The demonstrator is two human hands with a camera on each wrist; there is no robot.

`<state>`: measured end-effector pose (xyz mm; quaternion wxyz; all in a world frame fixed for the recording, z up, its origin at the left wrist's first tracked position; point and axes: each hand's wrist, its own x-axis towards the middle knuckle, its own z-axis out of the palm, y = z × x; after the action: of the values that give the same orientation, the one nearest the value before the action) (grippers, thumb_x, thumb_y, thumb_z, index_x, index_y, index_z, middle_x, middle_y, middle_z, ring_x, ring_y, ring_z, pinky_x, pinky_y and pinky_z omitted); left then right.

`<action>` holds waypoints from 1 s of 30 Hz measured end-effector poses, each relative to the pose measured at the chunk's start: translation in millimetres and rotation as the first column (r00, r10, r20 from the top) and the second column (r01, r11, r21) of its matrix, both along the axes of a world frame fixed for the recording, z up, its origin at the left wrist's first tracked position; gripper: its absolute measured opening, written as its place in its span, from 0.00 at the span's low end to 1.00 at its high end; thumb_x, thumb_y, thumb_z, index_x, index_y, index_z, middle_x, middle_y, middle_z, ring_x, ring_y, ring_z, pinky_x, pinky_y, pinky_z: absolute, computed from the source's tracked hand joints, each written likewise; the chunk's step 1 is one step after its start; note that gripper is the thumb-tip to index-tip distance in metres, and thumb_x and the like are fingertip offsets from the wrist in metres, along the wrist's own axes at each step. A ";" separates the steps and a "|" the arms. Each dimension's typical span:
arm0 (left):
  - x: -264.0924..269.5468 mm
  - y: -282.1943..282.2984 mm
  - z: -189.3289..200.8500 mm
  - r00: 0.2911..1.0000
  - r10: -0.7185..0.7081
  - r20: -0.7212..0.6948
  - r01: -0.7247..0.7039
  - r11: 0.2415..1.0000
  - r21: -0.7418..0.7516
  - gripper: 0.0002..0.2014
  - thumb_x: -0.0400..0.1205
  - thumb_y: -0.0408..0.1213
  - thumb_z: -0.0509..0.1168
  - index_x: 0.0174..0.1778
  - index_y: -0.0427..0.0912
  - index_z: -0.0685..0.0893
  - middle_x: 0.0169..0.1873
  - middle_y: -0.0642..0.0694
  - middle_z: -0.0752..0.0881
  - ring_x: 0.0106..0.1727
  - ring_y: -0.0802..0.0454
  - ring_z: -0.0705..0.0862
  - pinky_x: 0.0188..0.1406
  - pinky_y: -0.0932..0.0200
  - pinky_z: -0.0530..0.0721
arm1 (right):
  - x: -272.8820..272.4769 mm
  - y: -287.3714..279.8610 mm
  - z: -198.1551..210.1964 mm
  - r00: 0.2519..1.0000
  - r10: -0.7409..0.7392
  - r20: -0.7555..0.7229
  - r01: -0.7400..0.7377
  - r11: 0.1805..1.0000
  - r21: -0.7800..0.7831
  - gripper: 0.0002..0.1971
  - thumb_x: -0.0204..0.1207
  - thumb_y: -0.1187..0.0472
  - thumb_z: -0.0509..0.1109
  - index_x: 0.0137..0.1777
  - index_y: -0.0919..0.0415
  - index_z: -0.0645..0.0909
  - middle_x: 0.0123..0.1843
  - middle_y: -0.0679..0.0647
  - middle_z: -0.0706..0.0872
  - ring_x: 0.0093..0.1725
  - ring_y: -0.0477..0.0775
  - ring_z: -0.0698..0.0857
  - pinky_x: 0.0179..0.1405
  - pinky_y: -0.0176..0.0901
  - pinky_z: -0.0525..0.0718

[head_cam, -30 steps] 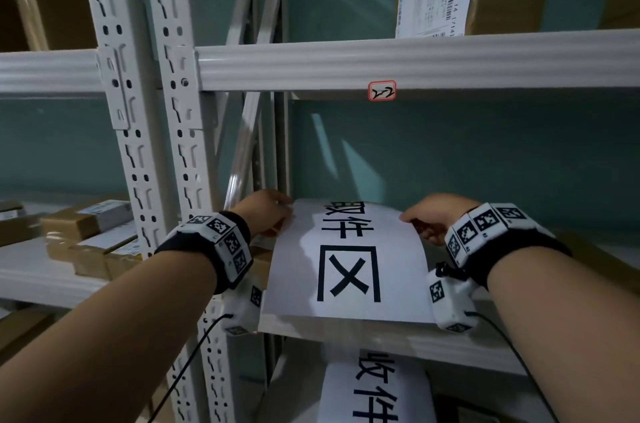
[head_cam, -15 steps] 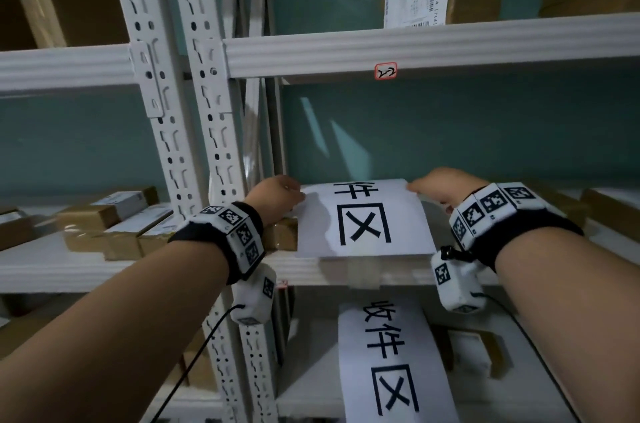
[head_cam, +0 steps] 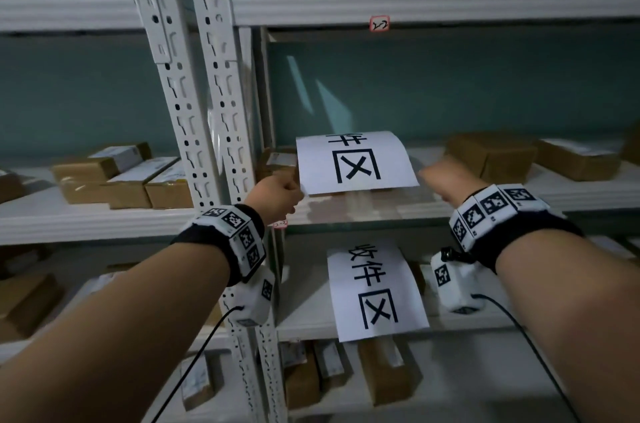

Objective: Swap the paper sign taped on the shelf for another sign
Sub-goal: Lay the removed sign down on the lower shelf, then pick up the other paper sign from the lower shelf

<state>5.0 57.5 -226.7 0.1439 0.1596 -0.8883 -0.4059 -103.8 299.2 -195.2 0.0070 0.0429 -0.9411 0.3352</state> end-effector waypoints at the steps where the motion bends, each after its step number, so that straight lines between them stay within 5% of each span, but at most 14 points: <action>1: 0.6 0.6 -5.0 1.000 0.001 0.010 -0.001 1.000 0.012 0.08 0.81 0.35 0.61 0.36 0.41 0.77 0.37 0.43 0.82 0.39 0.48 0.82 0.41 0.55 0.84 | 3.5 2.1 -3.4 1.000 0.004 0.021 -0.004 1.000 0.010 0.09 0.80 0.65 0.57 0.39 0.67 0.72 0.35 0.61 0.74 0.29 0.54 0.71 0.27 0.40 0.66; 4: 0.4 4.5 -20.9 1.000 0.018 0.021 -0.018 1.000 0.012 0.09 0.80 0.38 0.63 0.34 0.43 0.79 0.35 0.44 0.84 0.39 0.48 0.83 0.46 0.53 0.85 | 3.0 7.8 -17.8 0.991 0.053 0.127 -0.059 0.997 0.047 0.14 0.81 0.68 0.55 0.32 0.65 0.72 0.38 0.63 0.77 0.29 0.51 0.72 0.31 0.38 0.70; 8: -9.2 12.7 -45.1 0.998 0.025 0.053 -0.025 1.000 0.004 0.08 0.79 0.39 0.64 0.34 0.44 0.80 0.32 0.46 0.85 0.38 0.48 0.81 0.52 0.49 0.85 | -2.8 16.3 -33.1 0.951 0.060 0.304 -0.081 0.995 0.058 0.10 0.81 0.65 0.59 0.45 0.67 0.82 0.35 0.57 0.85 0.27 0.50 0.78 0.29 0.40 0.76; 14: -31.7 22.5 -79.6 0.987 0.030 0.159 -0.030 1.000 0.003 0.06 0.80 0.34 0.62 0.39 0.39 0.82 0.32 0.44 0.84 0.37 0.47 0.81 0.51 0.50 0.86 | -31.3 34.2 -64.6 0.890 0.059 0.453 -0.113 0.989 0.094 0.08 0.80 0.65 0.61 0.42 0.65 0.80 0.33 0.57 0.84 0.27 0.51 0.77 0.25 0.40 0.73; 17: -46.0 25.9 -96.6 0.974 0.072 0.214 -0.070 0.997 -0.018 0.08 0.80 0.34 0.61 0.37 0.36 0.82 0.33 0.43 0.84 0.35 0.47 0.81 0.49 0.52 0.85 | -55.0 45.0 -85.2 0.865 0.066 0.497 -0.142 0.983 0.117 0.07 0.79 0.66 0.61 0.49 0.67 0.80 0.34 0.58 0.84 0.28 0.52 0.78 0.27 0.42 0.74; 22: -69.7 34.8 -131.9 0.945 0.096 0.314 -0.101 0.995 0.000 0.12 0.81 0.35 0.61 0.48 0.30 0.85 0.42 0.36 0.87 0.49 0.37 0.87 0.54 0.46 0.85 | -89.9 51.4 -129.6 0.831 0.076 0.552 -0.188 0.971 0.148 0.09 0.80 0.66 0.60 0.39 0.65 0.76 0.36 0.57 0.81 0.30 0.51 0.76 0.31 0.40 0.74; 25: -84.8 36.7 -153.4 0.924 0.125 0.362 -0.121 0.992 -0.033 0.11 0.82 0.36 0.61 0.51 0.33 0.85 0.43 0.38 0.86 0.48 0.40 0.85 0.55 0.49 0.83 | -109.7 48.7 -159.1 0.827 0.081 0.557 -0.193 0.970 0.145 0.10 0.81 0.64 0.59 0.41 0.66 0.78 0.40 0.58 0.83 0.38 0.54 0.81 0.43 0.44 0.80; 30: -111.7 31.8 -202.4 0.867 0.167 0.469 -0.157 0.986 -0.061 0.16 0.84 0.39 0.60 0.62 0.33 0.83 0.54 0.37 0.84 0.62 0.39 0.82 0.54 0.57 0.77 | -140.0 39.9 -212.1 0.792 0.123 0.598 -0.211 0.974 0.079 0.12 0.81 0.64 0.58 0.36 0.61 0.73 0.38 0.56 0.80 0.33 0.51 0.78 0.32 0.38 0.75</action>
<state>-106.7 89.4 -429.2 -0.0416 0.3261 -0.8842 -0.3318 -243.8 339.1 -407.2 -0.3182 0.0203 -0.9105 0.2634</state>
